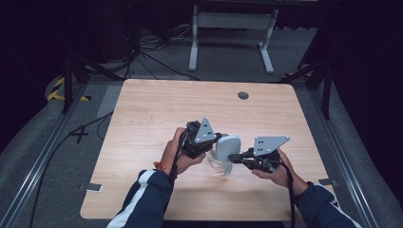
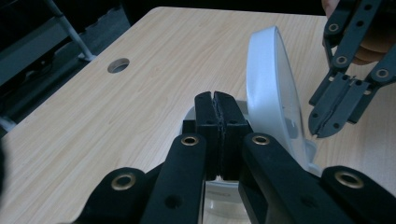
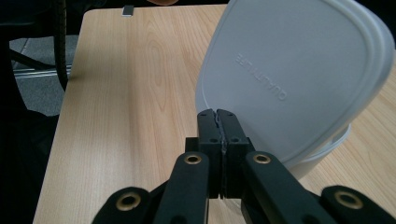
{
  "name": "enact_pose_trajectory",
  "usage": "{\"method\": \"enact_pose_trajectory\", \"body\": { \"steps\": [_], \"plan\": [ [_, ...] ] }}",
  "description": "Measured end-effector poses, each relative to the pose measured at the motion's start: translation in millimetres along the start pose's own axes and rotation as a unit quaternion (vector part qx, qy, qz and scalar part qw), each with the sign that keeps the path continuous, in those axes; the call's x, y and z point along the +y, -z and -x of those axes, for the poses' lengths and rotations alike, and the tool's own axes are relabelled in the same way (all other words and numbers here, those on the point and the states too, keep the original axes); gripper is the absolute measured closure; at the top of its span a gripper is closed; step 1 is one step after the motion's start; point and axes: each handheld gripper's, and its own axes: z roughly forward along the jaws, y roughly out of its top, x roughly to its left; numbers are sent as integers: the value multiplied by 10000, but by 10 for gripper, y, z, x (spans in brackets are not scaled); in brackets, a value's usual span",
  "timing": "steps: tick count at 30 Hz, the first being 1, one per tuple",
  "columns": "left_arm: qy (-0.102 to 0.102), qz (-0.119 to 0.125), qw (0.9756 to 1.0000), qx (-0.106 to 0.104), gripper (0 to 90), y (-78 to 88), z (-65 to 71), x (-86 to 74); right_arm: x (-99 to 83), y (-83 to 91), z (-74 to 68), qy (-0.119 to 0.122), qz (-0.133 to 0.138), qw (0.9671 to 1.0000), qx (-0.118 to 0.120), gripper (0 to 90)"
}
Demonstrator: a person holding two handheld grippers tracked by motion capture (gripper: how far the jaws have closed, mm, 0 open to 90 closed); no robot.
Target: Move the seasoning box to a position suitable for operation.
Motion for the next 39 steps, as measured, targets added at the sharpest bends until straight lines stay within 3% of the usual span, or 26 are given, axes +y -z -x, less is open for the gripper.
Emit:
{"method": "enact_pose_trajectory", "body": {
  "steps": [10, 18, 26, 32, 39],
  "plan": [
    [-118, 0, 9999, -120, 882, 19, 68, 24, -35, 62, -18, -12, -32, 9999, -101, 899],
    [-141, -60, 9998, -154, 882, 33, 30, -16, -109, 177, -32, -118, -65, 9996, -248, 900],
    [-91, -100, 9999, -43, 882, 99, -54, -115, -143, 232, -42, -160, -67, 9993, -328, 900],
    [8, -248, 9995, 215, 877, 216, -184, -301, -150, 286, -36, -160, -94, 9990, -418, 899],
    [294, -624, 9961, 555, 871, 410, -324, -683, -160, 352, -32, -146, -158, 9986, -488, 899]
  ]
}}
